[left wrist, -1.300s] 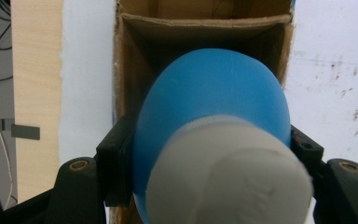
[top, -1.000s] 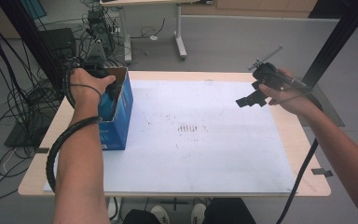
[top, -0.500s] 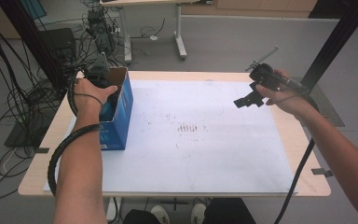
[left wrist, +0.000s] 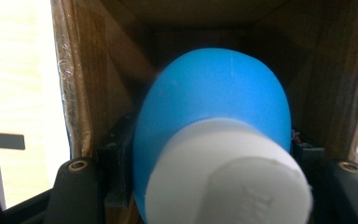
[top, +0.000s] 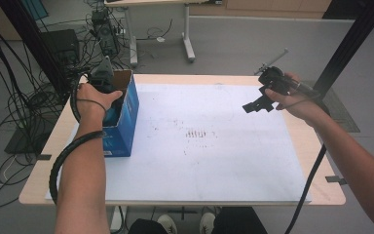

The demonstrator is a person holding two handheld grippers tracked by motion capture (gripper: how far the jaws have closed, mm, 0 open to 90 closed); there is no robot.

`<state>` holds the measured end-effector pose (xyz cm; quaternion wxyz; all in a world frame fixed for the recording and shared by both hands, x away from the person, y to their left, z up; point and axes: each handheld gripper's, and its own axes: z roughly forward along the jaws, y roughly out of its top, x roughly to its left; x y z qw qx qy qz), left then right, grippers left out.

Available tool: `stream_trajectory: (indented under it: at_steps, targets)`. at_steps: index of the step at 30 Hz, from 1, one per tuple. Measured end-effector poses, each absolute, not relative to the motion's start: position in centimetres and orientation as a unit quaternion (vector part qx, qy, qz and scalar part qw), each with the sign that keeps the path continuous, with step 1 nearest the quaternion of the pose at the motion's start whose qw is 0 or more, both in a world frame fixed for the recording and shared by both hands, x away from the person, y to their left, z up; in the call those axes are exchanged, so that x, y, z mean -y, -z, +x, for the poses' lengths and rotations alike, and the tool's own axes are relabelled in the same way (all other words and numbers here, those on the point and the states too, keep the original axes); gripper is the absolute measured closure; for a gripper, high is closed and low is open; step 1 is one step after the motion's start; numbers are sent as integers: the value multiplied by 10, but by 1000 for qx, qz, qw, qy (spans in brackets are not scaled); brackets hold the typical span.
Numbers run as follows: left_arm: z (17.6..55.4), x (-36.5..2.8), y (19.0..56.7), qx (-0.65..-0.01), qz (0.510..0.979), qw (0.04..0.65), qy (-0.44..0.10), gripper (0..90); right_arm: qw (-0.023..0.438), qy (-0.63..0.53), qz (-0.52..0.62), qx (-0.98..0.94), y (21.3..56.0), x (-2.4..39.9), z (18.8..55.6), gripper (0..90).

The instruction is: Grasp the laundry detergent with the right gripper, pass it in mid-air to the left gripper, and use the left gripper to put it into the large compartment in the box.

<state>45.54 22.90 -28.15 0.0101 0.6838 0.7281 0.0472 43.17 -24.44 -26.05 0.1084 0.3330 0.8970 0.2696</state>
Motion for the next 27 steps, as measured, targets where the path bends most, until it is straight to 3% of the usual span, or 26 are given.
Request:
stream_trajectory:
  at_steps: [27]
  targets:
    - [455,-228,282,-730,682,13,-47,350,116,-269,338,-894,254,250,430,6]
